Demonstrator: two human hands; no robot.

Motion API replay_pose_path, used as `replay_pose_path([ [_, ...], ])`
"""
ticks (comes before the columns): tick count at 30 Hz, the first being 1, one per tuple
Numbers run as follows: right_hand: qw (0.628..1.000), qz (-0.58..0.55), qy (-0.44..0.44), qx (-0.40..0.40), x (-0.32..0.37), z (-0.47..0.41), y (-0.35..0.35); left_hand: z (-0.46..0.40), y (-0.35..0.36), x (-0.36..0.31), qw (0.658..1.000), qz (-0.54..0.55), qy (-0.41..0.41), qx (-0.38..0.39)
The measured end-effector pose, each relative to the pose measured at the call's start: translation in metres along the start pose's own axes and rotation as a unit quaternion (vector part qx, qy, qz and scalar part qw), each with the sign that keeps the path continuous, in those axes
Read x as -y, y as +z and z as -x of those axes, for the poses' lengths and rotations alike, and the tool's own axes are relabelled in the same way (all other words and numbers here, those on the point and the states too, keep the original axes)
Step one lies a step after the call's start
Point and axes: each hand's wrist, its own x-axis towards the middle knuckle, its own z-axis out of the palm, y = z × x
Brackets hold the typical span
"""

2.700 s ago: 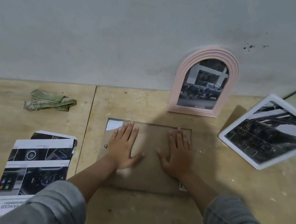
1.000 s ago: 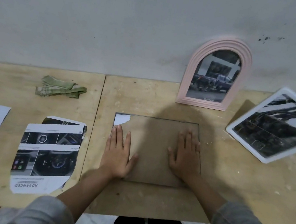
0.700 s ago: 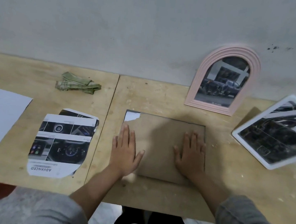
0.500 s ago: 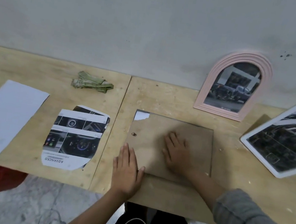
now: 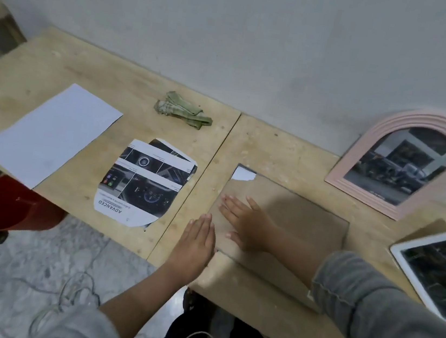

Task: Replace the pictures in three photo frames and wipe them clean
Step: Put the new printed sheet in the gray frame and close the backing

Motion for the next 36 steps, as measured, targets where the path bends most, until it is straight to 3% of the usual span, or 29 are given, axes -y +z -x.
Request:
replay_pose_path([
  [6,0.997,0.061,-0.031,0.022,0.001,-0.008,0.002,-0.007,0.012,0.006,0.997,-0.046,0.049,-0.039],
  [11,0.986,0.154,-0.051,0.033,0.011,-0.014,-0.009,-0.013,0.015,0.011,0.994,-0.022,0.079,-0.072],
  [13,0.981,0.17,-0.04,0.078,0.014,-0.012,-0.013,-0.012,0.014,0.011,0.995,-0.004,0.062,-0.074],
  [18,0.994,-0.024,0.038,0.096,0.01,0.004,-0.009,-0.003,-0.006,0.006,0.999,0.045,0.014,-0.009],
  [21,0.985,-0.123,0.124,0.005,0.011,0.038,0.01,0.0,-0.014,0.01,0.996,0.091,-0.021,-0.004],
  [25,0.932,-0.23,0.26,-0.1,0.012,0.102,0.046,0.002,-0.021,0.011,0.977,0.2,-0.071,-0.01],
  [30,0.798,-0.316,0.498,-0.127,0.018,0.165,0.068,-0.007,-0.026,0.006,0.949,0.278,-0.137,-0.057],
  [34,0.741,-0.388,0.524,-0.161,0.014,0.172,0.068,-0.029,-0.032,-0.006,0.923,0.299,-0.237,-0.051],
  [36,0.719,-0.422,0.527,-0.164,0.013,0.169,0.067,-0.041,-0.035,-0.01,0.886,0.341,-0.307,-0.069],
])
